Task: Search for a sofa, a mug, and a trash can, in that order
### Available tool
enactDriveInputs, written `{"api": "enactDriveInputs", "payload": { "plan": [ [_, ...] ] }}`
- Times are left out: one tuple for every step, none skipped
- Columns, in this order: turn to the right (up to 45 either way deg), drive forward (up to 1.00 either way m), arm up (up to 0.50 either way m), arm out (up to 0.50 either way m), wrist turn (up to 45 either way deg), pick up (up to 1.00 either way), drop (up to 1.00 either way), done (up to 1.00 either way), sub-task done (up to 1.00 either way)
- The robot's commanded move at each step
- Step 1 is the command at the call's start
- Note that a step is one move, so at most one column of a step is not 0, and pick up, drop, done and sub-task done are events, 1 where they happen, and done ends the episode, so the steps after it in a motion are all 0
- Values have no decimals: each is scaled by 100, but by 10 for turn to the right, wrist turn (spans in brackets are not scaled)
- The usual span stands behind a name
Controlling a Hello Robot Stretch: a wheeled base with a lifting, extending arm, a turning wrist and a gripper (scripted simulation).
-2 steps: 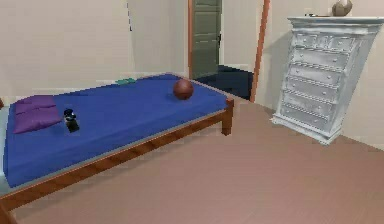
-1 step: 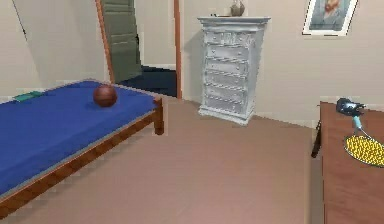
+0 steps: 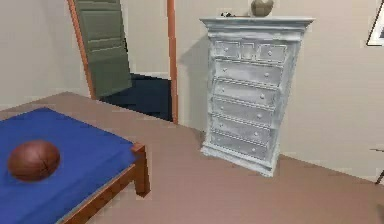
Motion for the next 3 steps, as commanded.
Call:
{"api": "enactDriveInputs", "payload": {
  "plan": [
    [0,100,0,0,0,0,0,0,0],
    [0,40,0,0,0,0,0,0,0],
    [-210,0,0,0,0,0,0,0,0]
  ]
}}
